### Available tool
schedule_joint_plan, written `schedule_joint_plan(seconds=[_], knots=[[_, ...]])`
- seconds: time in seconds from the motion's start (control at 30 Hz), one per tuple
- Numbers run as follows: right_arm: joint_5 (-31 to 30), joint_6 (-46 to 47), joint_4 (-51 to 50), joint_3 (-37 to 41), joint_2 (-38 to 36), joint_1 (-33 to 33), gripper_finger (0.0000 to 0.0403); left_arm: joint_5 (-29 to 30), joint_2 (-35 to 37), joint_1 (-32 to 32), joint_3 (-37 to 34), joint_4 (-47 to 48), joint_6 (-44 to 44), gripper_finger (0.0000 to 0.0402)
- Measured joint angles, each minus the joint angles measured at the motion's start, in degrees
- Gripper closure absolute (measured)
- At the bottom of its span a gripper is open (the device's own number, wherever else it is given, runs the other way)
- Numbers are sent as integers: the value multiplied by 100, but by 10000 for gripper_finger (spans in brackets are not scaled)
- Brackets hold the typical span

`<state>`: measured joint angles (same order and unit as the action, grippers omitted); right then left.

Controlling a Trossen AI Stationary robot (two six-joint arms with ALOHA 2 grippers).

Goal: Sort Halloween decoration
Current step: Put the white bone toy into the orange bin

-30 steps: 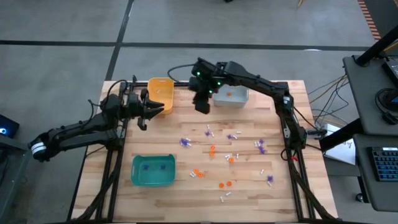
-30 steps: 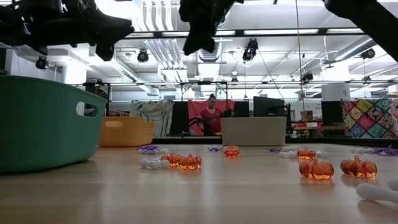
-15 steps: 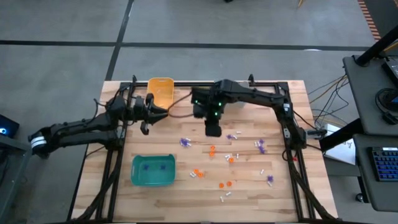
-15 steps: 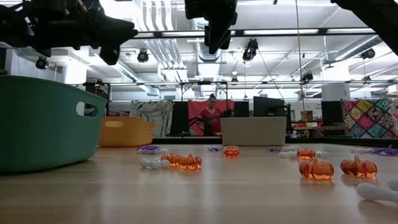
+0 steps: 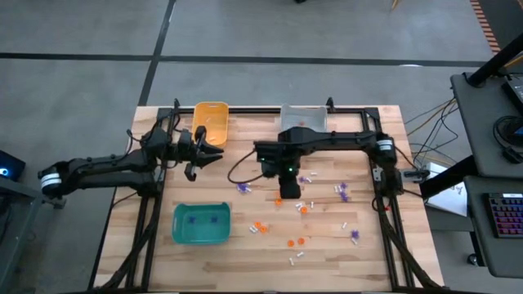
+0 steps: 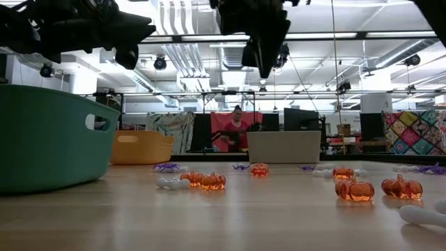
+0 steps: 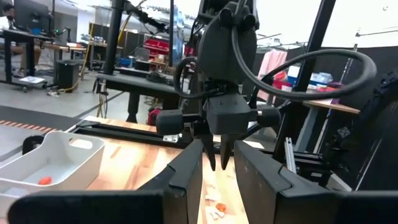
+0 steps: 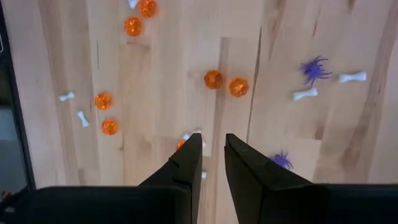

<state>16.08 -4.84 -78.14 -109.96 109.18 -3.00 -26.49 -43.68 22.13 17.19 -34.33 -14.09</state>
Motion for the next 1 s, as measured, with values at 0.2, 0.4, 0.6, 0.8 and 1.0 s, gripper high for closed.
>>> schedule_joint_plan(seconds=[0.2, 0.4, 0.6, 0.8, 1.0], knots=[[-146, 521, 1409, 1539, -1064, 17, 344, 30, -222, -100, 0, -387, -46, 326], [-610, 1057, 2699, 2994, -2112, 15, 344, 40, -660, -227, 2, -1118, -153, 326], [-762, 1332, 4265, 4349, -3008, 27, 344, 43, -1090, -271, 2, -1735, -246, 326], [-1384, 1477, 6503, 5703, -3619, 65, 344, 44, -1545, -271, 2, -2478, -468, 326], [-1635, 1950, 7295, 6400, -3803, 63, 344, 44, -1945, -299, 131, -2578, -608, 326]])
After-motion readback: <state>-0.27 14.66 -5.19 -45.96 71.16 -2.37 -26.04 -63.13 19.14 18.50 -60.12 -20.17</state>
